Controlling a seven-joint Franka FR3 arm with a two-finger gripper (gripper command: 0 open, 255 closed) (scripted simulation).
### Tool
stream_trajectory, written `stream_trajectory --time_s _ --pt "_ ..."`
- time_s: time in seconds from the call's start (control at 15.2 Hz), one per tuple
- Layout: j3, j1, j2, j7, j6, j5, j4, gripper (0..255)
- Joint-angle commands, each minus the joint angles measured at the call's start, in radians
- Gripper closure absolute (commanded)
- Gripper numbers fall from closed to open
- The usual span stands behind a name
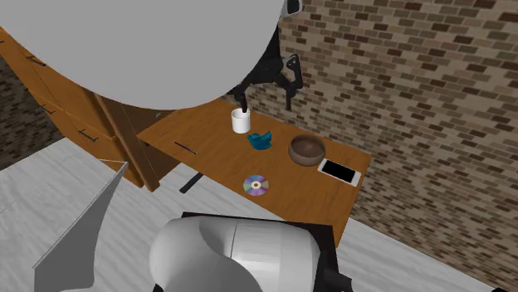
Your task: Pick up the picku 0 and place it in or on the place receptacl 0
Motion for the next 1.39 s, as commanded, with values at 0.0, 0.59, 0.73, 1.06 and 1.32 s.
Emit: stream_trajectory --time_s 0.0,0.59,0.73,1.06,1.32 --pt "0.000 0.000 0.000 0.000 0.000 0.000 0.000 0" --pt "0.100 -0.034 0.213 0.277 0.293 0.087 -0.083 0" --pt "0.121 -0.043 0.276 0.336 0.359 0.098 -0.084 0" --pt "0.166 -0.067 0.455 0.483 0.516 0.108 -0.058 0" --pt "0.194 -0.087 0.611 0.602 0.626 0.096 -0.009 0"
